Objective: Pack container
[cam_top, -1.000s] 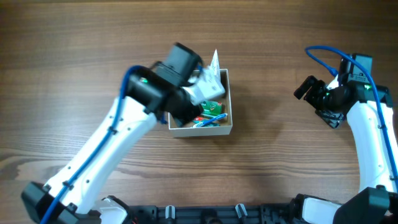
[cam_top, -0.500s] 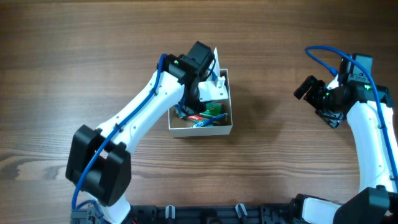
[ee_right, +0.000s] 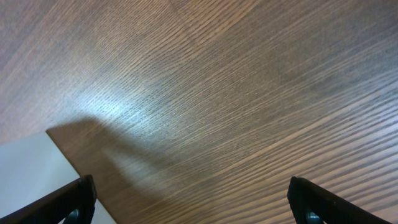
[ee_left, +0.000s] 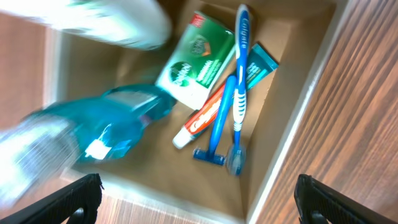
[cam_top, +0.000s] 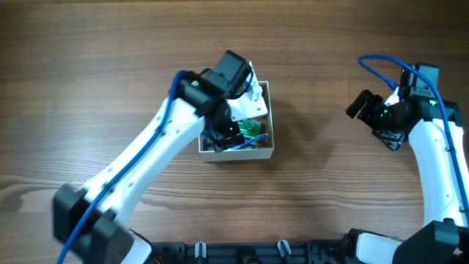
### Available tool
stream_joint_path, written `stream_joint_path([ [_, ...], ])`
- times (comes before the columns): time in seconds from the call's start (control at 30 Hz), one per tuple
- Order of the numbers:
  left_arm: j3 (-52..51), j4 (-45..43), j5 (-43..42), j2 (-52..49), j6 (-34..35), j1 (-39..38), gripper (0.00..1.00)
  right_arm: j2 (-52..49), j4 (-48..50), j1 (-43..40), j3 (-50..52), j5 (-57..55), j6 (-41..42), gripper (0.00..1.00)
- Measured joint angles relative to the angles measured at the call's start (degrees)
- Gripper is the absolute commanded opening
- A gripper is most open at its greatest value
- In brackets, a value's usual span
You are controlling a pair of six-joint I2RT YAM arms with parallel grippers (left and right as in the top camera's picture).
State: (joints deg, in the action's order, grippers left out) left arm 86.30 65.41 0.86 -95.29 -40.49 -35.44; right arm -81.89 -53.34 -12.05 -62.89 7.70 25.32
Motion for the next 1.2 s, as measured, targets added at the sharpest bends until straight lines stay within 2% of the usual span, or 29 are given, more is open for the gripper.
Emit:
stream_joint_path([
  [0.13,0.00,0.66,0.72,7.52,6.82,2.99,1.00,0.00,0.63,0.48,0.00,-0.42,-3.43,1.00],
  [0.27,0.00,-3.04,1.20,11.19,15.52,11.37,1.00,0.37,3.65,3.80,-0.04,-1.14,-8.31,1.00],
  [0.4,-0.02,-7.91,0.70,10.88,26.58,23.26,1.00,0.50,10.01,13.92,-2.14,-5.31,-12.31,1.00],
  [0.57,-0.02,-9.31,-4.50,10.82,34.05,32.76,1.00,0.57,19.10,20.57,-2.84,-9.16,-17.79,1.00],
  [0.7,-0.02,-8.83,-6.47,10.82,36.00,35.95,1.00,0.81,22.16,21.03,-2.99,-9.66,-20.17,1.00],
  [0.93,-0.35,-2.62,-7.69,12.48,35.52,36.52,1.00,6.36,12.83,21.03,-2.99,-9.03,-16.13,1.00],
  [1.07,-3.34,-2.73,-7.89,21.44,35.71,36.24,1.00,14.05,7.93,21.03,-2.99,-9.29,-13.94,1.00],
  [1.2,-9.75,-4.22,-7.93,37.66,36.76,36.20,1.00,23.50,6.64,21.03,-1.90,-9.33,-12.94,1.00],
])
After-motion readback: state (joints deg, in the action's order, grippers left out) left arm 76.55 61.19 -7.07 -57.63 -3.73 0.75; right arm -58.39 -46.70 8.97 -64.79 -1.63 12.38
